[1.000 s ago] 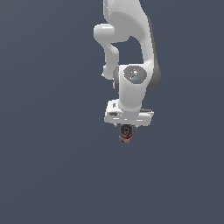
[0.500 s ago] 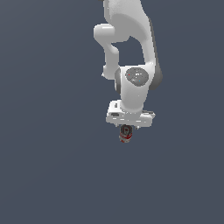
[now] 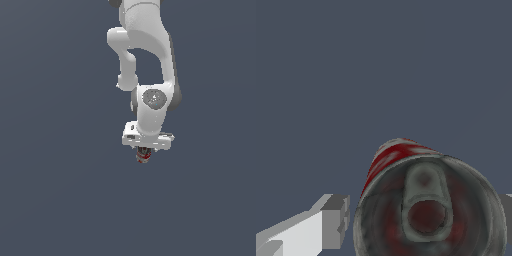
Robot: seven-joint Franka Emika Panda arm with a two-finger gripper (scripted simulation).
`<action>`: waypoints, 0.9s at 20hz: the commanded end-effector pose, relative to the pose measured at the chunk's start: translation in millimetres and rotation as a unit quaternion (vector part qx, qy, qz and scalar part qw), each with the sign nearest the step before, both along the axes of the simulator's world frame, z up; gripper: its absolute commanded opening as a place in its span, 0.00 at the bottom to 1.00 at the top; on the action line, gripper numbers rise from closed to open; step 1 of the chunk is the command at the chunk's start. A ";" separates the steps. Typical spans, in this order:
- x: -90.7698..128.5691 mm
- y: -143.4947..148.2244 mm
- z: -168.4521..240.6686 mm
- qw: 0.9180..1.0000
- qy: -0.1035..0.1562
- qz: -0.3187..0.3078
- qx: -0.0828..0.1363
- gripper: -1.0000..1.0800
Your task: Pick up the object and move it to a goal position.
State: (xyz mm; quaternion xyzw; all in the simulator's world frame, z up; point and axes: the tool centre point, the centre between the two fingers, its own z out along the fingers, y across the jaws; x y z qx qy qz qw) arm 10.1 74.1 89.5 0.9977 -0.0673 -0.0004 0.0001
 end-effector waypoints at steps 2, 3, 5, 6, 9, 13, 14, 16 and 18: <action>0.4 0.2 -10.7 1.000 0.000 0.000 0.000 0.96; 0.8 -0.1 -11.8 1.000 0.000 -0.001 0.000 0.96; 1.3 0.0 -12.1 1.000 0.000 -0.001 0.000 0.96; 1.3 0.0 -12.1 1.000 0.000 -0.001 0.000 0.00; 1.3 0.0 -12.1 1.000 0.000 -0.001 0.000 0.00; 1.3 0.0 -12.1 1.000 0.000 -0.001 0.000 0.00; 1.3 0.0 -12.1 1.000 0.000 -0.001 0.000 0.00; 0.8 0.6 -11.7 1.000 0.000 0.000 0.000 0.00; 1.3 0.4 -10.6 1.000 -0.001 0.001 0.000 0.00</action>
